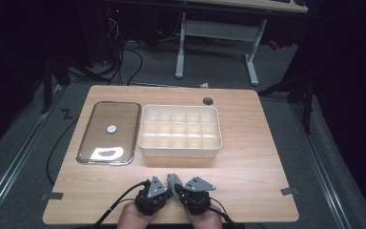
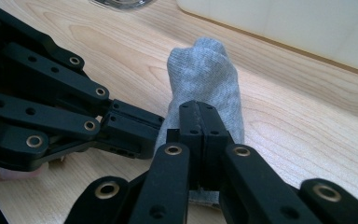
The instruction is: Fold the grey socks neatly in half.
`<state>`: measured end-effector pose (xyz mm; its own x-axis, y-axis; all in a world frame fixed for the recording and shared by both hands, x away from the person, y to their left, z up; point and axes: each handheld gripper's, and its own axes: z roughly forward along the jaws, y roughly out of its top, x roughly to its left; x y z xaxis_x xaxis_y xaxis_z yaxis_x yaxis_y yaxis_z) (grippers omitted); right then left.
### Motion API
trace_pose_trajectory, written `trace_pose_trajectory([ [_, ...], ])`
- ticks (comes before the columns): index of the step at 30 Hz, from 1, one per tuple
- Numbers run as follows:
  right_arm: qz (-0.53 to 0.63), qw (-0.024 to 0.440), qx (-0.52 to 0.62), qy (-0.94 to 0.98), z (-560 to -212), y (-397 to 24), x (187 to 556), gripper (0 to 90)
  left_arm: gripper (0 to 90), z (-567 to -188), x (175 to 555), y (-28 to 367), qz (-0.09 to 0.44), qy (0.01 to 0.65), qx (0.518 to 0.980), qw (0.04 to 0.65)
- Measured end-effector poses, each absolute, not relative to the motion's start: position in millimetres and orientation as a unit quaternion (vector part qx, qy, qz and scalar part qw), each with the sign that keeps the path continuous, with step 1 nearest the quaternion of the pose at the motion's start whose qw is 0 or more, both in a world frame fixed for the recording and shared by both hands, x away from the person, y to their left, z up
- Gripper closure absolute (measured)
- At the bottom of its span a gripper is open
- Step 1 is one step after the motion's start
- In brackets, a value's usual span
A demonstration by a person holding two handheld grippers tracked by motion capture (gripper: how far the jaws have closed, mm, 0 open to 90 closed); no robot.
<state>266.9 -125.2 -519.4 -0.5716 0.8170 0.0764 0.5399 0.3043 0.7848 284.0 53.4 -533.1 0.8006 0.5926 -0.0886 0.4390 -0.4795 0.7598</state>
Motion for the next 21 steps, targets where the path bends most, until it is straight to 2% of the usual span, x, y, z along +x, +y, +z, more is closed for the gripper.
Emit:
trace_pose_trajectory([
  [15, 0.4, 0.173, 0.42, 0.796, -522, -124, 268, 90.0, 81.5, -528, 289, 70, 0.096, 0.312, 0.842, 0.43],
  [18, 0.4, 0.173, 0.42, 0.796, -522, -123, 268, 90.0, 83.5, -523, 292, 78, 0.102, 0.324, 0.828, 0.446],
  [21, 0.4, 0.175, 0.418, 0.796, -523, -123, 268, 90.0, 90.0, -516, 293, 84, 0.108, 0.329, 0.815, 0.465],
])
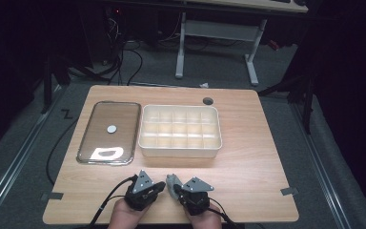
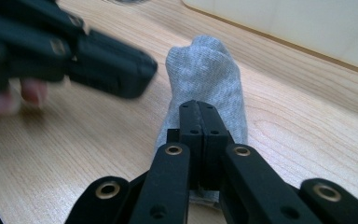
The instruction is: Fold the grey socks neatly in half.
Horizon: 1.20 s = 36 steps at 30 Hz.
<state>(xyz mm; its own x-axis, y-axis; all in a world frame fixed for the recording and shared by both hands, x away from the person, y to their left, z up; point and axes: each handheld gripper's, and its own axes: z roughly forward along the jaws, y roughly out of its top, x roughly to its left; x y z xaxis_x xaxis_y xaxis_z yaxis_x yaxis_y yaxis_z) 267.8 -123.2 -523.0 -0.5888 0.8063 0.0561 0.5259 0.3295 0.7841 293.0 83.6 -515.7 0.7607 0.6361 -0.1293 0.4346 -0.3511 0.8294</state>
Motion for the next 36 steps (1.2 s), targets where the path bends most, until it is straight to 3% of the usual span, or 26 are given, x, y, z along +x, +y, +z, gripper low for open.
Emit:
trace_pose_trajectory([
  [11, 0.405, 0.173, 0.416, 0.796, -524, -124, 268, 90.0, 90.0, -483, 304, 47, 0.102, 0.308, 0.798, 0.509],
  [18, 0.407, 0.172, 0.417, 0.794, -524, -124, 267, 90.0, 90.0, -512, 312, 47, 0.101, 0.328, 0.815, 0.468],
  [36, 0.405, 0.172, 0.417, 0.796, -524, -123, 266, 90.0, 90.0, -532, 309, 62, 0.108, 0.322, 0.806, 0.484],
])
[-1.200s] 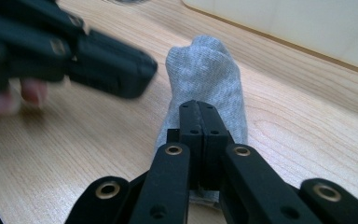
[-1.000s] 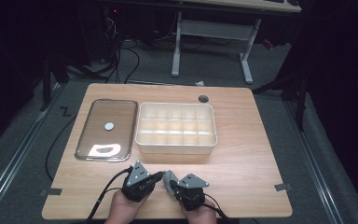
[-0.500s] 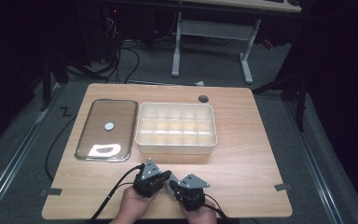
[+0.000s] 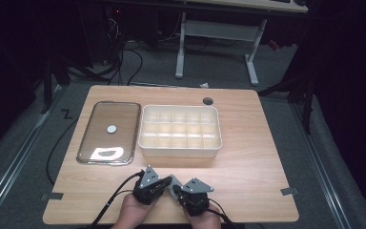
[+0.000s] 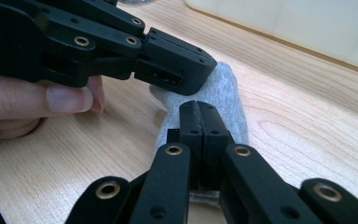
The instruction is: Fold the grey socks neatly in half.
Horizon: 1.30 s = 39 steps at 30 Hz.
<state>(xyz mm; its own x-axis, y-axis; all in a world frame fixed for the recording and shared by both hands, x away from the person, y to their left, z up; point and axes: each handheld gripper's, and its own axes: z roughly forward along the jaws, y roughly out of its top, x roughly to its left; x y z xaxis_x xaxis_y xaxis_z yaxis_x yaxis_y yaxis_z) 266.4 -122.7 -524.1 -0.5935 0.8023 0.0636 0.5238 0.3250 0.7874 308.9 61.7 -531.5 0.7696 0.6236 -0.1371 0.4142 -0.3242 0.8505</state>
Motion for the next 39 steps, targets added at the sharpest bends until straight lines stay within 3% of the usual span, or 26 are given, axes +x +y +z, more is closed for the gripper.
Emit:
trace_pose_trajectory([
  [5, 0.402, 0.164, 0.419, 0.797, -521, -123, 268, 90.0, 90.0, -532, 309, 62, 0.108, 0.321, 0.806, 0.485],
  [10, 0.406, 0.162, 0.424, 0.794, -508, -127, 269, 83.0, 90.0, -532, 309, 62, 0.107, 0.32, 0.806, 0.486],
  [16, 0.395, 0.128, 0.441, 0.796, -502, -137, 277, 66.0, 90.0, -532, 309, 62, 0.106, 0.32, 0.806, 0.486],
  [26, 0.368, 0.059, 0.467, 0.802, -511, -141, 292, 46.9, 90.0, -531, 308, 63, 0.108, 0.32, 0.805, 0.487],
  [32, 0.364, 0.024, 0.467, 0.805, -514, -140, 298, 51.8, 88.7, -530, 309, 68, 0.1, 0.323, 0.804, 0.49],
  [39, 0.356, 0.012, 0.452, 0.818, -513, -135, 299, 56.2, 78.5, -523, 308, 81, 0.102, 0.34, 0.792, 0.496],
])
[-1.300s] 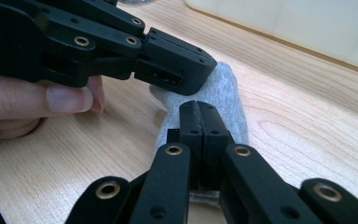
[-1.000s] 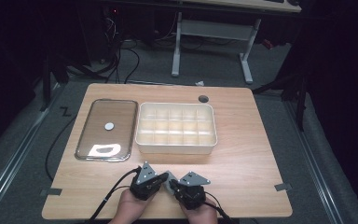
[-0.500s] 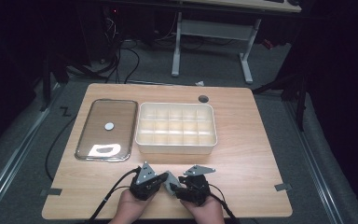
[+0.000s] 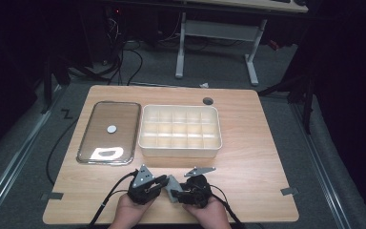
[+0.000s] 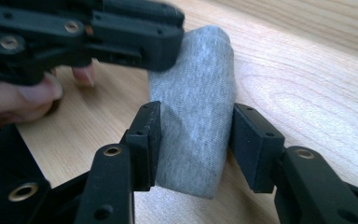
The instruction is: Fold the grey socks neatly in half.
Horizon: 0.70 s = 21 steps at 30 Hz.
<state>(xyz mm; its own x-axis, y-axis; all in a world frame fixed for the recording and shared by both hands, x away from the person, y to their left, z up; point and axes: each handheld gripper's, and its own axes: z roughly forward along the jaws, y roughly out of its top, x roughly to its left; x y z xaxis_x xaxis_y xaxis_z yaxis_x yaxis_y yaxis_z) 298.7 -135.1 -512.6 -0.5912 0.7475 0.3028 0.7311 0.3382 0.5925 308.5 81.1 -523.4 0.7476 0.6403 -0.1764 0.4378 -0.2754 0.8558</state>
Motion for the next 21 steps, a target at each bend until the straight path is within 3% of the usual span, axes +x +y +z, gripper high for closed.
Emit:
trace_pose_trajectory([
  [7, 0.342, 0.01, 0.44, 0.83, -510, -130, 298, 59.6, 78.8, -524, 309, 86, 0.095, 0.345, 0.798, 0.485],
  [15, 0.323, -0.023, 0.435, 0.84, -512, -120, 302, 58.1, 82.1, -528, 312, 88, 0.079, 0.349, 0.801, 0.479],
  [21, 0.322, -0.016, 0.425, 0.846, -509, -117, 302, 68.4, 81.8, -527, 312, 91, 0.078, 0.349, 0.797, 0.486],
])
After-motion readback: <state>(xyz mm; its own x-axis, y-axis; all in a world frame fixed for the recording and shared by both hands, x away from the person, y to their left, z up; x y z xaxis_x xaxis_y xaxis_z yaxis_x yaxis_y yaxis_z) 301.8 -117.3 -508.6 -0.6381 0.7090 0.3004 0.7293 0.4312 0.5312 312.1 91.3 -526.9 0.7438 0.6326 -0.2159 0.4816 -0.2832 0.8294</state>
